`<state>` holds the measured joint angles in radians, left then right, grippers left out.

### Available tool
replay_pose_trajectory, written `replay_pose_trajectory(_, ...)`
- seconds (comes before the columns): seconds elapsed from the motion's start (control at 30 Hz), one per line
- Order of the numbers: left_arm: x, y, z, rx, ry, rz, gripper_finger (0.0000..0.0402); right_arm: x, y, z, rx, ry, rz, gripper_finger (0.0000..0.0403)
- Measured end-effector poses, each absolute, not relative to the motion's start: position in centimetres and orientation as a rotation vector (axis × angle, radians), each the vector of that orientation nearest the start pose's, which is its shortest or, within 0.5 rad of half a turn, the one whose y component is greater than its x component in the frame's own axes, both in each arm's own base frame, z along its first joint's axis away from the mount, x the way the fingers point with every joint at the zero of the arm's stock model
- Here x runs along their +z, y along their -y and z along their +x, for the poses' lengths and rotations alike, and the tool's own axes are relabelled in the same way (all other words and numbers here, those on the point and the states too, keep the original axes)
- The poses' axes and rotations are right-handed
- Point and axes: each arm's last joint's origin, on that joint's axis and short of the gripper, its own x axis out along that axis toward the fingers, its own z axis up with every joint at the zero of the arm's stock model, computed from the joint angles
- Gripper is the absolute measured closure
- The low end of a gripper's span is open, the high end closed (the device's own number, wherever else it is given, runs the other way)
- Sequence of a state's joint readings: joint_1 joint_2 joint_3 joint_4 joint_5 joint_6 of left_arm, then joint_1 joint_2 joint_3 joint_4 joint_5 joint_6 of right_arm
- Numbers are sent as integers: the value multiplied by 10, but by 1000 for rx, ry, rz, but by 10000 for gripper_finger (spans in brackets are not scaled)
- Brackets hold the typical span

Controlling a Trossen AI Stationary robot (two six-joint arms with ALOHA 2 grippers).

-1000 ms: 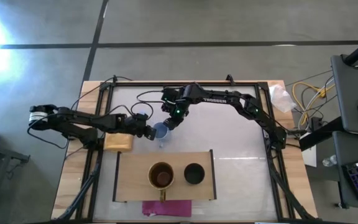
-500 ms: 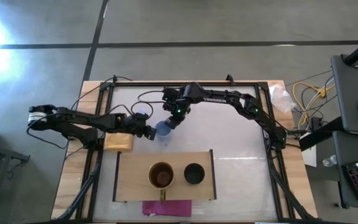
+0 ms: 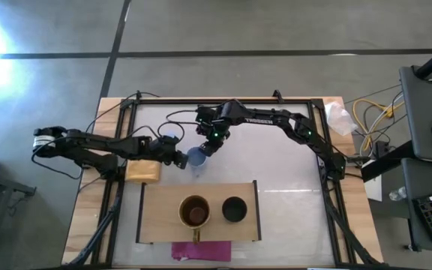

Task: Stack small to large cups/mugs on shelf
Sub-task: Put the light blue mug on the shelf

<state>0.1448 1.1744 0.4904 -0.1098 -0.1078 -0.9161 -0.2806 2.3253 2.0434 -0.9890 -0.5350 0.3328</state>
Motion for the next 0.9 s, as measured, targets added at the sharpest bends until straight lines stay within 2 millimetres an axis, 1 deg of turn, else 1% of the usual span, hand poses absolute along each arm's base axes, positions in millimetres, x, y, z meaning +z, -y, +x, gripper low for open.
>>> replay_pose_trajectory(0.2,168,-34,210,589,-647,-860,385,197,119,465,12,-1214,800,394)
replay_pose_trajectory(0.4,160,-33,200,668,-751,-830,385,196,120,465,-6,-1216,789,394)
replay_pose_trajectory(0.5,159,-33,198,672,-773,-837,385,196,120,464,-20,-1229,798,394)
replay_pose_trajectory(0.77,174,-32,197,622,-717,-853,385,195,115,455,-34,-1328,827,394)
replay_pose_trajectory(0.9,185,-31,192,591,-661,-844,385,201,113,457,-17,-1318,822,385)
